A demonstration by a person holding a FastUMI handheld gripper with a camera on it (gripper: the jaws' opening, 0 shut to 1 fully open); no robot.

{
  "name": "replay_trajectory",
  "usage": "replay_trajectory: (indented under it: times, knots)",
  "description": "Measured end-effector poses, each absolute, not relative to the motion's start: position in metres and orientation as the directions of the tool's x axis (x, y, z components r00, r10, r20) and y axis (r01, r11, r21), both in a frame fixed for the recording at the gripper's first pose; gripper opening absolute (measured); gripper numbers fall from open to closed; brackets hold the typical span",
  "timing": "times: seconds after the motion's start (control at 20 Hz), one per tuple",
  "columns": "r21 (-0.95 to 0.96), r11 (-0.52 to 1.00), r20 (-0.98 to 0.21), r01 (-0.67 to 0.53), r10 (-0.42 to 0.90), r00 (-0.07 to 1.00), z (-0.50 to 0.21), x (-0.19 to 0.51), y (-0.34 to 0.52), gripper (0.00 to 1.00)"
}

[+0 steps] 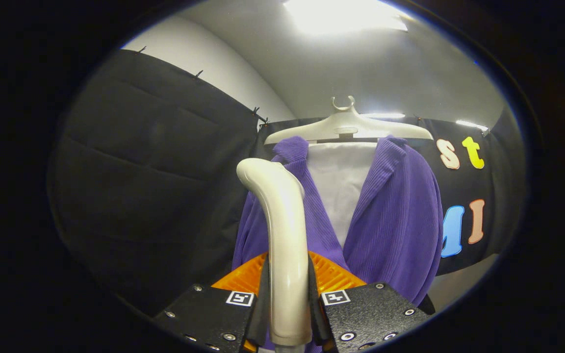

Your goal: Iron the clothes twice with a garment steamer, once on the left side and once on the right side.

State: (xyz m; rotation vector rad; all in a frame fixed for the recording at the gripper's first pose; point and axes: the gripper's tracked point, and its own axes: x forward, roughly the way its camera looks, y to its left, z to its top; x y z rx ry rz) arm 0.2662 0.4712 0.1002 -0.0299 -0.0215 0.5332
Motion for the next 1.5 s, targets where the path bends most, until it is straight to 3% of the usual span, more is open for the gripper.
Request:
replay_trajectory:
  times: [1.5]
  knots:
    - [-0.073, 0.843, -0.249, -0.533, 0.502, 0.828, -0.078, 0.201, 0.427, 0.36]
